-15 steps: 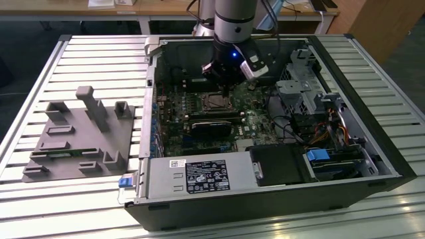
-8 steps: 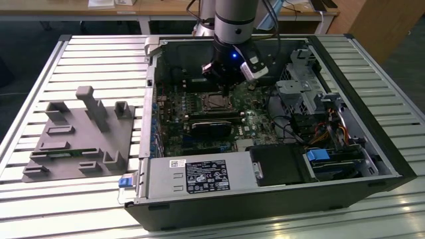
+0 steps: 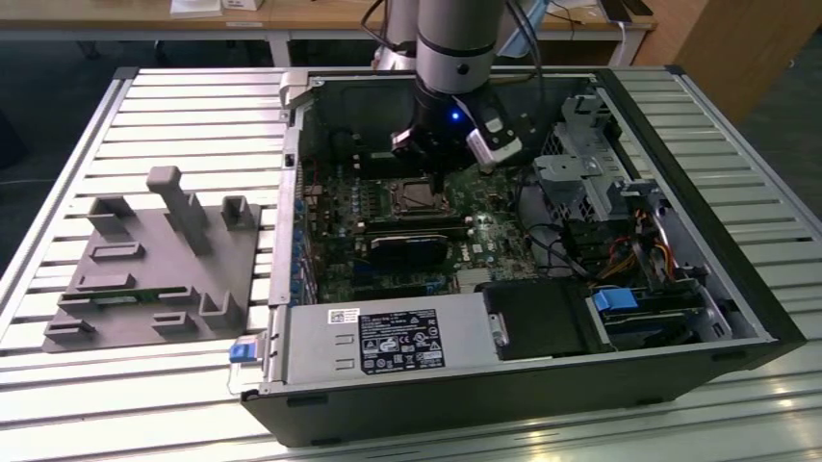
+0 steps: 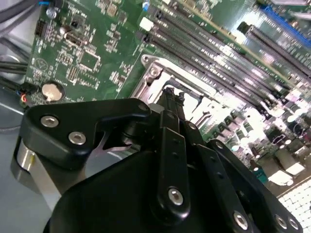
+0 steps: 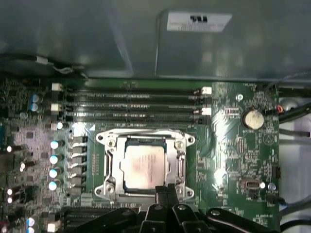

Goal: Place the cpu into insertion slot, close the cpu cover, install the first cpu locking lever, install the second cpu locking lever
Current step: 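Install the second cpu locking lever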

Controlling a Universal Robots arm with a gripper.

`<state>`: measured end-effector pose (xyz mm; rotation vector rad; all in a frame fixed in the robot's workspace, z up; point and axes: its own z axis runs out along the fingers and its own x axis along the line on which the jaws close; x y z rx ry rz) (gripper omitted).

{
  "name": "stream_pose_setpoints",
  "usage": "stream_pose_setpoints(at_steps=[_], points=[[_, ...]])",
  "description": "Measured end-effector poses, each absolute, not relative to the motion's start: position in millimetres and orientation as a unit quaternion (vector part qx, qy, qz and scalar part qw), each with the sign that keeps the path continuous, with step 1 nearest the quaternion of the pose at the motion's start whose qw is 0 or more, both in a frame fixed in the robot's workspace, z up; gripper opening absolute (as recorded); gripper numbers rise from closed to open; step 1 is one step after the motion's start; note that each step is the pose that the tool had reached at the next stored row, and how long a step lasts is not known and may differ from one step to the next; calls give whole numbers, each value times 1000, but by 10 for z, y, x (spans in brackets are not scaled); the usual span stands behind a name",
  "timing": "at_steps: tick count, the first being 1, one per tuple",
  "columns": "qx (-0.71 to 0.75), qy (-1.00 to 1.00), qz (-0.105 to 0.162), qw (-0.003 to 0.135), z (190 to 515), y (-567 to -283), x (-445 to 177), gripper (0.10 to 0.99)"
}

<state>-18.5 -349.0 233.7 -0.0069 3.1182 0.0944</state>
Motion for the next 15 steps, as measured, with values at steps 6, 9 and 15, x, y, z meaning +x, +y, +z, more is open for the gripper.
stream_pose_setpoints(at_steps=[6,9,15], points=[[-2,999,30,11,2329,-3595,-185,106],[-2,999,30,11,2323,-3629,-185,106],[-2,999,30,11,2309,-3686,-227,106]])
